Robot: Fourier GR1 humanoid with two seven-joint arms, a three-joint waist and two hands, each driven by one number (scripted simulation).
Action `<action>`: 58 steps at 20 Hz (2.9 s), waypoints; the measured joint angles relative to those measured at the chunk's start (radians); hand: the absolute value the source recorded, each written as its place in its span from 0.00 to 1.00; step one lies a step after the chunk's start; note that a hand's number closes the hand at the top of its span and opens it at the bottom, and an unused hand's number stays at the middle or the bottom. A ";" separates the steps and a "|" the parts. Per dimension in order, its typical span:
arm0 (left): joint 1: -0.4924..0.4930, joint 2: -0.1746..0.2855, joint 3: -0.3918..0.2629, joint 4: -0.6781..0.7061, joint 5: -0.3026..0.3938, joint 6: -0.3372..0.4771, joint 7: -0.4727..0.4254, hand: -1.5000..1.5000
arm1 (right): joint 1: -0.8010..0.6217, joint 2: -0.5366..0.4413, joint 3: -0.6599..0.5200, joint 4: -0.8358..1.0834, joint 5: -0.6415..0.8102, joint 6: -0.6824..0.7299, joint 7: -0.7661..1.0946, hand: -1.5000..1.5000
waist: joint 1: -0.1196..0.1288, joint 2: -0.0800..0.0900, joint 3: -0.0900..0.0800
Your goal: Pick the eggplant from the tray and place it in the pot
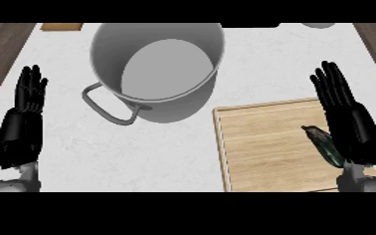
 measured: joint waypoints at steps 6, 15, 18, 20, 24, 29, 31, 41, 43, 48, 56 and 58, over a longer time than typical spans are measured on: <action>0.022 0.057 -0.007 0.115 -0.050 -0.020 0.105 0.50 | -0.032 -0.063 0.018 0.060 -0.206 0.293 -0.003 1.00 | 0.001 -0.027 -0.003; -0.012 0.079 -0.033 0.189 -0.053 -0.063 0.399 0.50 | 0.069 -0.134 -0.176 0.194 -0.098 0.317 -0.345 0.00 | -0.013 -0.041 -0.005; -0.018 0.071 -0.038 0.195 -0.070 -0.075 0.430 0.50 | 0.092 -0.189 -0.221 0.217 -0.089 0.380 -0.408 0.00 | -0.008 -0.043 -0.006; -0.026 0.085 -0.021 0.203 -0.060 -0.096 0.438 0.50 | 0.103 -0.246 -0.239 0.235 -0.067 0.428 -0.430 0.00 | -0.007 -0.044 -0.006; -0.034 0.083 -0.025 0.184 -0.070 -0.094 0.473 0.50 | 0.100 -0.394 -0.274 0.247 0.000 0.481 -0.410 0.00 | -0.003 -0.045 -0.007; -0.048 0.075 -0.021 0.201 -0.077 -0.097 0.476 0.50 | 0.100 -0.547 -0.269 0.220 0.080 0.565 -0.360 0.00 | -0.003 -0.045 -0.008; -0.060 0.070 -0.023 0.204 -0.081 -0.099 0.485 0.50 | 0.095 -0.600 -0.248 0.215 0.119 0.606 -0.348 0.00 | 0.000 -0.045 -0.008; -0.027 0.068 0.004 0.156 -0.089 -0.131 0.503 0.50 | 0.093 -0.688 -0.150 0.161 0.239 0.716 -0.266 0.00 | 0.003 -0.046 -0.008; -0.040 0.054 0.008 0.173 -0.103 -0.131 0.500 0.50 | 0.086 -0.664 -0.128 0.163 0.282 0.712 -0.258 0.00 | 0.002 -0.046 -0.008; -0.051 0.047 0.035 0.179 -0.118 -0.159 0.500 0.50 | 0.054 -0.622 -0.100 0.228 0.377 0.709 -0.279 0.00 | 0.003 -0.045 -0.007; -0.045 0.019 0.065 0.167 -0.154 -0.182 0.501 0.50 | 0.023 -0.515 -0.045 0.255 0.506 0.686 -0.269 0.00 | 0.003 -0.045 -0.007; -0.046 0.008 0.070 0.172 -0.166 -0.185 0.498 0.50 | 0.003 -0.487 -0.029 0.291 0.547 0.669 -0.292 0.00 | 0.003 -0.045 -0.007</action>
